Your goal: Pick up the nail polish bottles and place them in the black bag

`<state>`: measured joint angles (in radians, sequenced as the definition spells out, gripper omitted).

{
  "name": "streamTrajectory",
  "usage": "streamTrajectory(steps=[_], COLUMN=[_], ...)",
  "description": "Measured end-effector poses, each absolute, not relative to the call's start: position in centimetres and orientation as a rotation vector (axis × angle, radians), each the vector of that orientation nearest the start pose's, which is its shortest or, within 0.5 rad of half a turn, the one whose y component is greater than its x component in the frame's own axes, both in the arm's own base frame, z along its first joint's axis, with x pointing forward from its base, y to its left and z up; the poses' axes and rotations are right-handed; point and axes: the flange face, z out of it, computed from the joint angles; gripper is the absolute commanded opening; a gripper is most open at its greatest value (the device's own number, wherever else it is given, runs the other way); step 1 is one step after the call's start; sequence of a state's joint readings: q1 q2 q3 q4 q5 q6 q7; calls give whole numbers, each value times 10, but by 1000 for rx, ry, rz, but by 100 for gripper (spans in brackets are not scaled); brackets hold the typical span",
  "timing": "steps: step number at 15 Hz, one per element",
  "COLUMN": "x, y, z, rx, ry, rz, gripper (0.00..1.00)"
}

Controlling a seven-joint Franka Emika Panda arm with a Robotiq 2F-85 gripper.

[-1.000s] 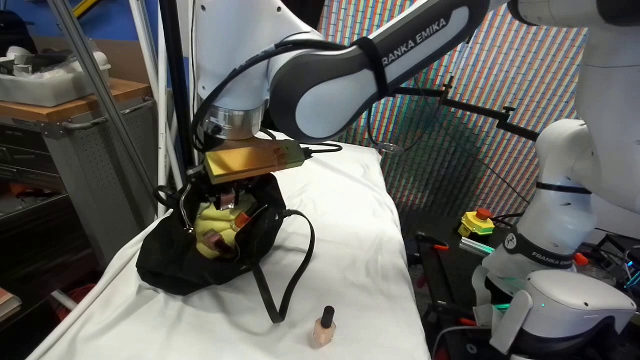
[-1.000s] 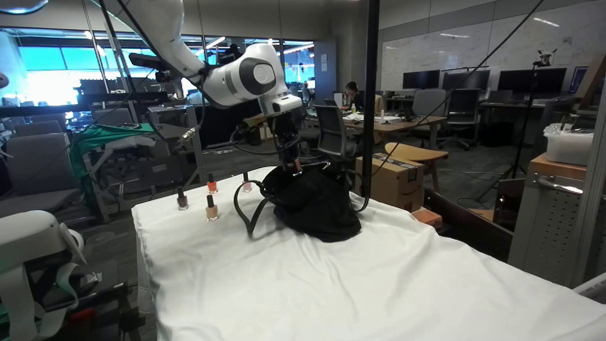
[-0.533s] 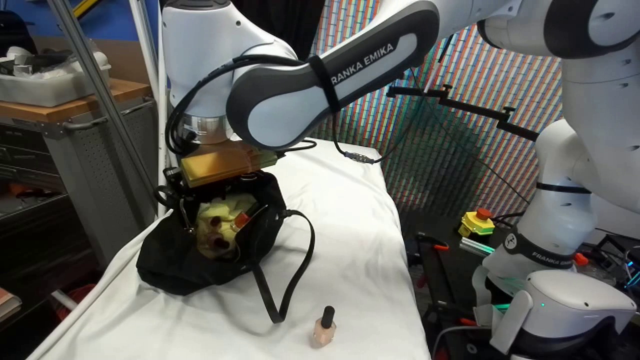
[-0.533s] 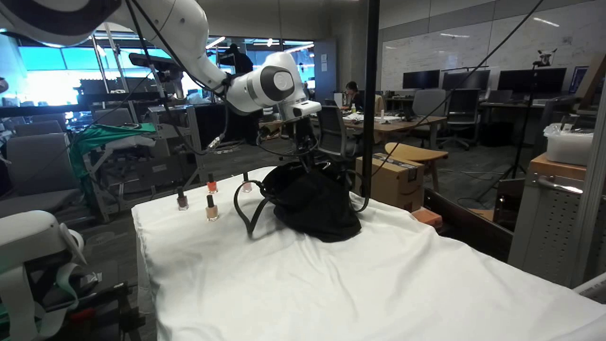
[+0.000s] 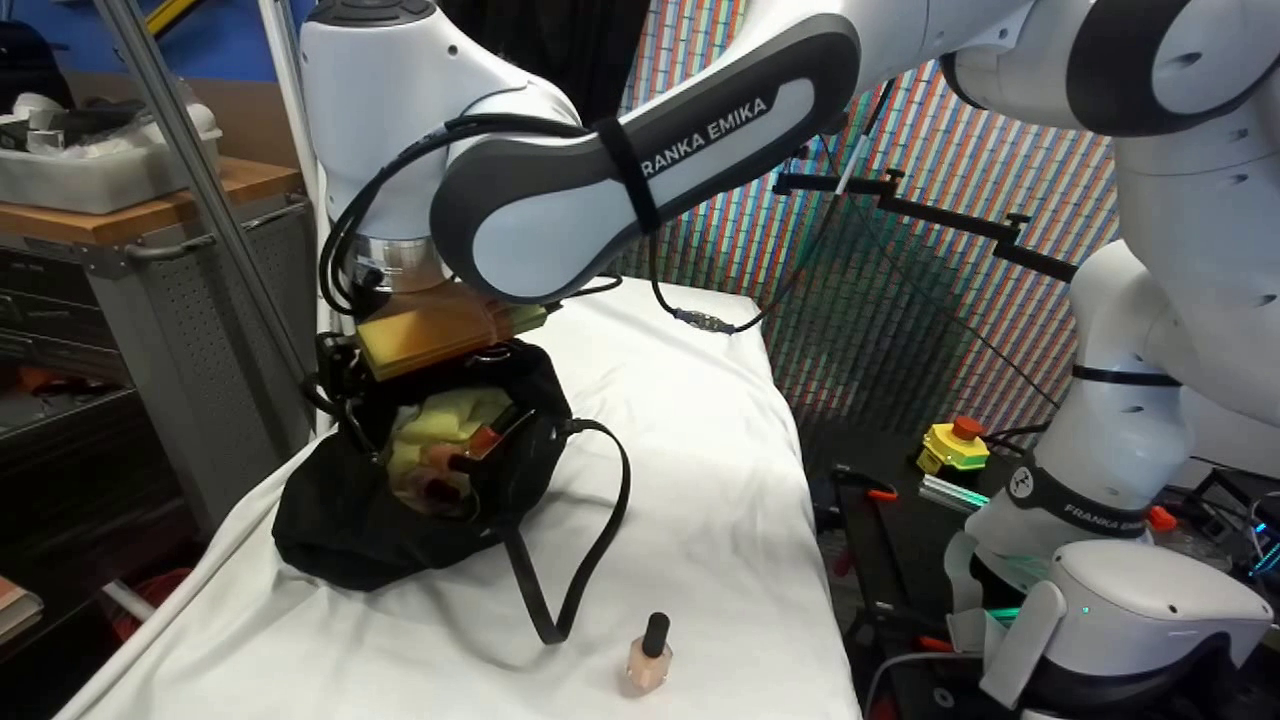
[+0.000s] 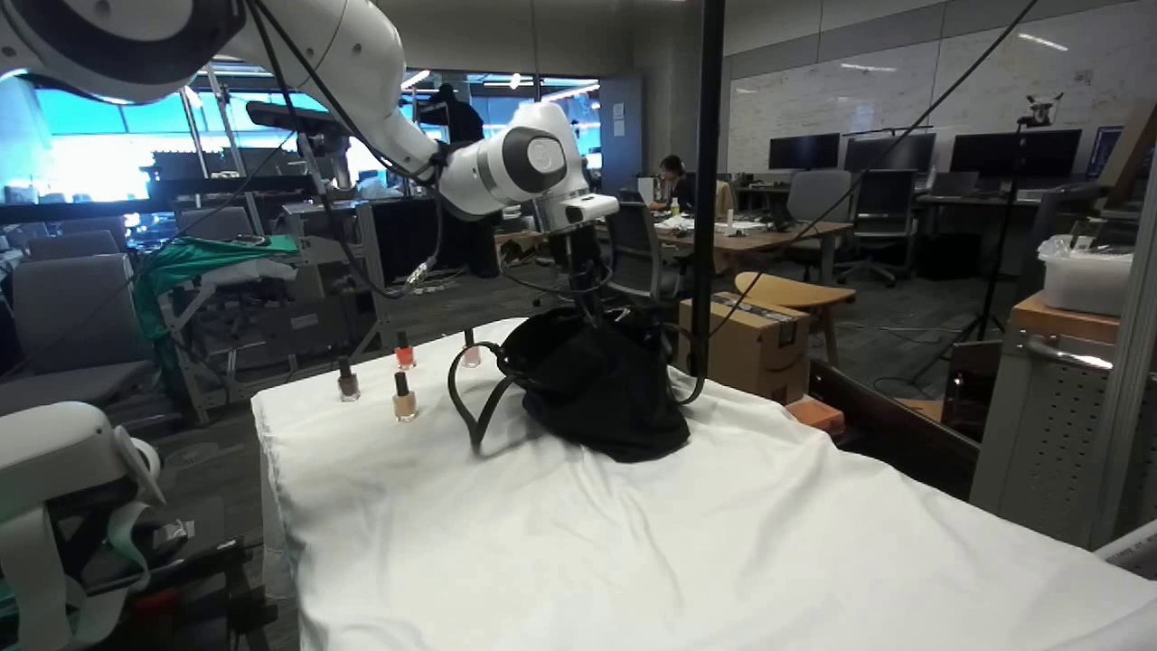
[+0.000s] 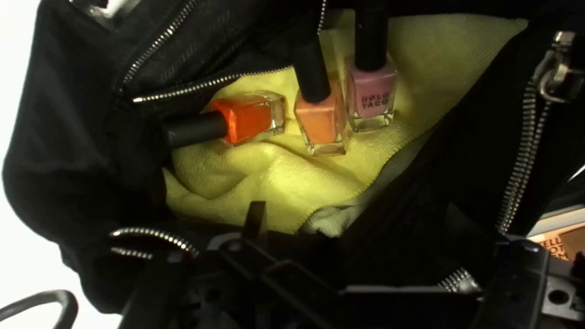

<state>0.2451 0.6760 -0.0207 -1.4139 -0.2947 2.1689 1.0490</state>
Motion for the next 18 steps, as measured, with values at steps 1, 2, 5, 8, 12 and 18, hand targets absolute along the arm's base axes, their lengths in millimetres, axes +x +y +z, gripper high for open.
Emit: streamTrajectory(steps=[1, 2, 5, 8, 12, 18], x=[714, 709, 685, 649, 586, 491], y=[159, 163, 177, 188, 202, 218], z=[313, 316, 329, 343, 352, 341], rx=[-3114, -3120, -3126, -3124, -3112, -3091], ry=[1052, 1033, 988, 962, 937, 922], rz=[-350, -336, -275, -210, -86, 102], gripper=[100, 100, 100, 100, 100, 100])
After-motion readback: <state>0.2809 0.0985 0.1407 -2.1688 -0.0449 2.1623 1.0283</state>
